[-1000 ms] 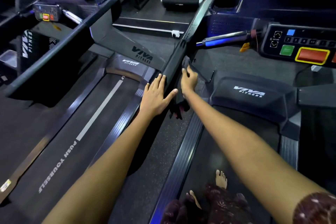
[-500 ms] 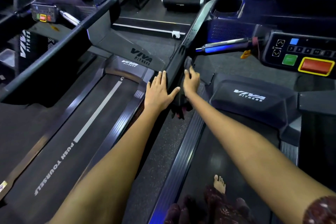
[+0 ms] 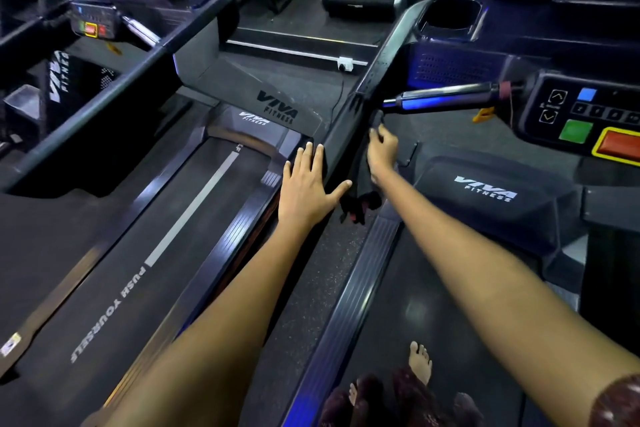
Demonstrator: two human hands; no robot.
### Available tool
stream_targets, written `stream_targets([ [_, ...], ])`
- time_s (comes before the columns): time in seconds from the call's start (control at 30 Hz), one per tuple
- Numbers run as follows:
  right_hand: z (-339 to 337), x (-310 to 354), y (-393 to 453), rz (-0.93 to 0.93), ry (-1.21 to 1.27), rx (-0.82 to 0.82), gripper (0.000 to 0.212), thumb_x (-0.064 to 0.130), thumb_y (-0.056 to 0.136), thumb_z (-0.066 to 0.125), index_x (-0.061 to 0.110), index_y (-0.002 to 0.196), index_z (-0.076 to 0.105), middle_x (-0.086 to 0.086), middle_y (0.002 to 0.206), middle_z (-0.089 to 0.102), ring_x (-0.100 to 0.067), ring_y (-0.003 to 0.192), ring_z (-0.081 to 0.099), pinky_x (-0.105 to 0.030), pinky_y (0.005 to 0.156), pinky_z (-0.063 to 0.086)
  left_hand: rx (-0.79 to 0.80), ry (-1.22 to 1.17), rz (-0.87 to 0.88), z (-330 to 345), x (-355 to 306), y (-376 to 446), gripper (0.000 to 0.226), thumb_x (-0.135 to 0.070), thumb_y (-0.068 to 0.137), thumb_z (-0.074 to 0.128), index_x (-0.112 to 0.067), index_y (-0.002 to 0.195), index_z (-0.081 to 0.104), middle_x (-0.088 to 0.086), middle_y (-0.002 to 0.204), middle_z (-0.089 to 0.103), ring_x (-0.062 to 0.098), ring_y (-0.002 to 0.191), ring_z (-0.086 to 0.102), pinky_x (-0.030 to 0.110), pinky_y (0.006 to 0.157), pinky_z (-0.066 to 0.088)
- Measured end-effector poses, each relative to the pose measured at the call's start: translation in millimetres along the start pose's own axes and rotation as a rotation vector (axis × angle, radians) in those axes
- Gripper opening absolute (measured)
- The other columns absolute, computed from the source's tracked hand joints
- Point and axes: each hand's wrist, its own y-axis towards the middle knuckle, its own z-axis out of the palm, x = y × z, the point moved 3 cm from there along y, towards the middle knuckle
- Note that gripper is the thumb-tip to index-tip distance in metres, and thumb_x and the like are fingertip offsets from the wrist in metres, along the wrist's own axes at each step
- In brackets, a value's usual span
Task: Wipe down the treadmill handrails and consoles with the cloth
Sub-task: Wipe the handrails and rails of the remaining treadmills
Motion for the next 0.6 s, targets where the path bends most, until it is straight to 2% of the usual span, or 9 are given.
stream_targets([
  [0.13,-6.2,3.7,-30.8,-0.120,-0.093,0.020,0.036,0.018,0.095,0.051,0.010,0.129,0.056,-0.019,0.123,0.050,-0.029,0.113,0.051,-0.029,0.092,0.035,0.010,0.012,-0.001,-1.1,-0.8,-0.3,0.088,-0.066,0.088,0.040,-0.013,0.151,0.010,0.007,0.159,0.006,0.021,0.147,0.002,0.040,0.117,0.003],
  [0.23,-11.4,4.5,-47.5,-0.252,-0.122,0.030,0.035,0.015,0.094,0.054,0.007,0.127,0.057,-0.017,0.124,0.048,-0.026,0.114,0.050,-0.019,0.089,0.031,0.016,0.012,0.004,-2.2,-1.7,-1.0,0.090,-0.067,0.087,0.039,-0.013,0.152,0.008,0.007,0.159,0.007,0.020,0.147,0.003,0.040,0.118,0.003],
  [0.33,-14.9,23.6,-34.0,-0.314,-0.113,0.030,0.035,0.012,0.093,0.055,0.007,0.127,0.057,-0.019,0.115,0.050,-0.029,0.107,0.052,-0.018,0.086,0.032,0.016,0.005,0.005,-3.0,-1.7,-2.1,0.089,-0.067,0.087,0.039,-0.013,0.152,0.009,0.007,0.159,0.009,0.020,0.147,0.003,0.040,0.118,0.002],
  [0.43,-14.2,48.0,-18.0,-0.386,-0.217,0.048,0.035,0.015,0.092,0.055,0.014,0.127,0.059,-0.018,0.115,0.050,-0.032,0.108,0.051,-0.030,0.093,0.037,0.014,0.030,0.008,-2.9,-1.5,-1.5,0.090,-0.069,0.087,0.038,-0.013,0.152,0.010,0.007,0.159,0.009,0.021,0.147,0.004,0.040,0.118,0.002],
  [0.53,-13.2,61.2,-34.6,-0.544,-0.523,0.134,0.033,0.024,0.091,0.055,0.028,0.123,0.062,-0.011,0.125,0.048,-0.031,0.115,0.044,-0.045,0.097,0.037,0.020,0.053,0.012,-1.5,-0.7,-0.8,0.092,-0.070,0.086,0.037,-0.012,0.151,0.010,0.008,0.159,0.009,0.021,0.147,0.004,0.040,0.117,0.002],
  [0.6,-14.0,57.7,-59.7,-0.705,-0.691,0.194,0.031,0.028,0.091,0.054,0.033,0.120,0.063,-0.008,0.127,0.049,-0.031,0.115,0.043,-0.047,0.094,0.035,0.018,0.074,0.018,-1.5,-0.9,-0.5,0.093,-0.070,0.085,0.038,-0.009,0.151,0.012,0.009,0.159,0.010,0.021,0.147,0.005,0.041,0.118,0.003],
])
